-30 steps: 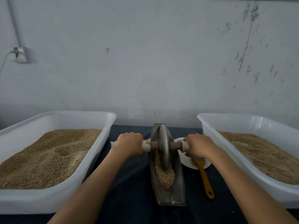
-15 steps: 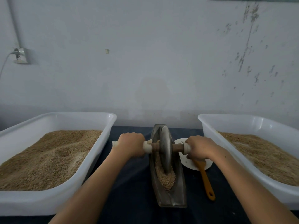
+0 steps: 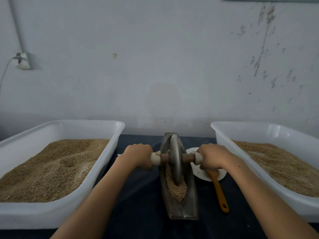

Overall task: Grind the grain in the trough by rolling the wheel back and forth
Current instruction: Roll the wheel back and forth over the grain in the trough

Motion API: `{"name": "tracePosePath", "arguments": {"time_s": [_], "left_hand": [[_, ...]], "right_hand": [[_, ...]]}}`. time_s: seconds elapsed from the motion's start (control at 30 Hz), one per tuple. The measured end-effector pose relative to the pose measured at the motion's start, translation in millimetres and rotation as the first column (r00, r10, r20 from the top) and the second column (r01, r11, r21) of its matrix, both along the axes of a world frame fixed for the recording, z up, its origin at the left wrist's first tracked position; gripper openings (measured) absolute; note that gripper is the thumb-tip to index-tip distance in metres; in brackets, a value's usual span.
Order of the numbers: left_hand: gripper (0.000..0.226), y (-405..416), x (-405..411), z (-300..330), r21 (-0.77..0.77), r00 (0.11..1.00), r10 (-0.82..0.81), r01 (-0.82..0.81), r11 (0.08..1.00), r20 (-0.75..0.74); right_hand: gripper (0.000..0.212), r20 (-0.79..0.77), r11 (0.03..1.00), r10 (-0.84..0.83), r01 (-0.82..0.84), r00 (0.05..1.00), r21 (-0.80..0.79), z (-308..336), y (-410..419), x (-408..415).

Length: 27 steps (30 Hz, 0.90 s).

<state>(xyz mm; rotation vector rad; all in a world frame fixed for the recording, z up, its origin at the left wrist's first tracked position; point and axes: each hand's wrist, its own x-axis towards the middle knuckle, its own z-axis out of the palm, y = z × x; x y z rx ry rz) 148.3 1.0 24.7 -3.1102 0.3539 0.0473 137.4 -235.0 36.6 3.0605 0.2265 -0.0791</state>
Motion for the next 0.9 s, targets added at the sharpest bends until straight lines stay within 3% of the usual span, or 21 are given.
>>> {"name": "tracePosePath", "arguments": {"time_s": [0.2, 0.33, 0.47, 0.57, 0.73, 0.9], "left_hand": [[0.016, 3.3, -0.3, 3.0, -0.07, 0.991, -0.015, 0.006, 0.998, -0.133], [0.025, 0.9, 0.6, -1.2, -0.027, 0.999, -0.008, 0.009, 1.0, 0.045], [0.013, -4.1, 2.0, -6.0, 0.008, 0.969, 0.008, -0.01, 1.0, 0.248], [0.012, -7.5, 0.8, -6.3, 0.031, 0.944, 0.003, -0.014, 0.999, 0.33], [0.015, -8.9, -2.2, -2.8, 0.087, 0.957, -0.003, -0.023, 0.996, 0.29], [0.028, -2.1, -1.7, 4.9, 0.034, 0.998, -0.034, 0.032, 0.999, 0.052]], "right_hand": [[0.02, -0.072, 1.0, 0.006, -0.007, 0.997, -0.005, 6.0, 1.4, -1.3], [0.014, 0.036, 1.0, 0.013, -0.013, 0.999, 0.005, -2.4, -0.1, 3.4], [0.004, 0.263, 0.998, 0.038, -0.048, 0.964, 0.032, -17.2, -3.9, 9.5], [0.006, 0.276, 0.996, 0.025, -0.047, 0.961, 0.075, -22.0, -6.2, 12.5], [0.01, 0.09, 0.998, 0.003, -0.008, 0.996, 0.062, -15.8, -6.7, 11.5], [0.017, -0.149, 0.996, 0.005, 0.009, 0.989, 0.089, 2.2, -6.8, 0.7]]}}
